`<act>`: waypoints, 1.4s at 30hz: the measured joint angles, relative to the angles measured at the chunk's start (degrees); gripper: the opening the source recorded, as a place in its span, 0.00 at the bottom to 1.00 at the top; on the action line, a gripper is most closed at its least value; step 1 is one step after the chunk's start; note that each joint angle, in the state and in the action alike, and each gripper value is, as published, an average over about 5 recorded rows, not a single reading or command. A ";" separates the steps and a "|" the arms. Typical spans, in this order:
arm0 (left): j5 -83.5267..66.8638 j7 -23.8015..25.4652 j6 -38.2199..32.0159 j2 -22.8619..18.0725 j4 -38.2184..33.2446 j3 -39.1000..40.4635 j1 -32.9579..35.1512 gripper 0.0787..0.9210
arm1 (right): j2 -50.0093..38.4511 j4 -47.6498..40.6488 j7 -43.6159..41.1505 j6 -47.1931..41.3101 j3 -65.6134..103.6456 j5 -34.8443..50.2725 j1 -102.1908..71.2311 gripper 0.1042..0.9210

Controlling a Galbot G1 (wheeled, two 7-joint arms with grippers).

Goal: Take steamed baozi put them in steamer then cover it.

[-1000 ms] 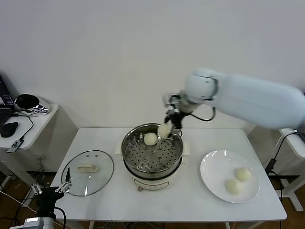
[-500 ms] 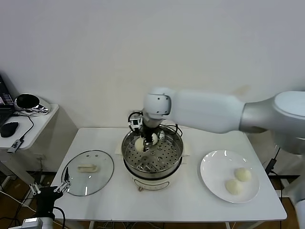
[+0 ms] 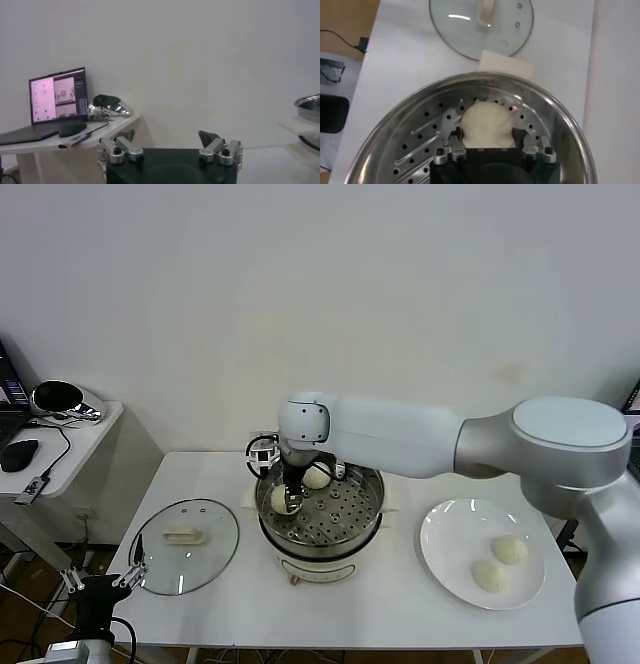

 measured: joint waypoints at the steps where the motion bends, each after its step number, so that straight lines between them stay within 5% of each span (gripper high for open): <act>1: 0.00 0.00 -0.02 0.00 0.04 0.01 0.00 0.88 | 0.12 -0.32 0.02 -0.01 0.13 -0.11 -0.18 0.79; 6: 0.02 -0.02 -0.06 0.19 0.15 0.01 -0.04 0.88 | -0.01 -0.75 -0.60 0.10 0.85 -0.62 -0.15 0.87; 16: 0.01 0.07 0.20 0.64 0.09 0.57 -0.48 0.88 | -7.07 5.67 -6.66 2.80 1.52 -3.56 5.86 0.88; 29: 0.32 0.42 0.59 1.21 0.46 1.17 -0.78 0.88 | -31.38 20.36 -16.21 12.99 2.48 -13.26 10.97 0.88; 42: 2.23 0.56 1.18 1.07 0.84 2.36 -0.88 0.88 | -53.23 28.08 -17.03 22.10 7.92 -27.33 -0.18 0.88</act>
